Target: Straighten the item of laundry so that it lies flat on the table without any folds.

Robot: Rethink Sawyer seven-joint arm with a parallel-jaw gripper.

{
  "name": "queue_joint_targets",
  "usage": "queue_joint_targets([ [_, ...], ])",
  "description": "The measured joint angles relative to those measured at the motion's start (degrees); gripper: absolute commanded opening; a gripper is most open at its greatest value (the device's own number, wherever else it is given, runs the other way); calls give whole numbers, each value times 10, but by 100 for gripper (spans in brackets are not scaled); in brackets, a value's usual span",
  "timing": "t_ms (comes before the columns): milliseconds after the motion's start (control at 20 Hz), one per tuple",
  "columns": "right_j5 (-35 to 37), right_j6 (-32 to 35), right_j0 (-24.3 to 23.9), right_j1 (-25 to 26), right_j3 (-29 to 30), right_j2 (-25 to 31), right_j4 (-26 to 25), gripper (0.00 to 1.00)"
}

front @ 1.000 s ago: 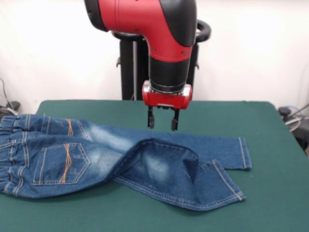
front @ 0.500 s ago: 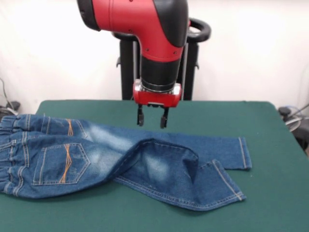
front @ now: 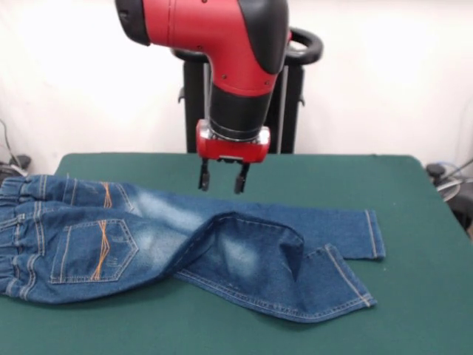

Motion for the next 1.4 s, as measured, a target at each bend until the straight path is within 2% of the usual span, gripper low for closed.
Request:
queue_joint_targets([
  [150, 32, -20, -2, 0, -26, 12, -42, 100],
  [600, 51, -114, -12, 6, -78, 64, -108, 100],
  [700, 51, -159, -23, 10, -87, 92, -111, 100],
  [1000, 56, -232, -35, 11, -89, 137, -111, 100],
  [1400, 101, -257, -34, 12, -89, 164, -101, 100],
])
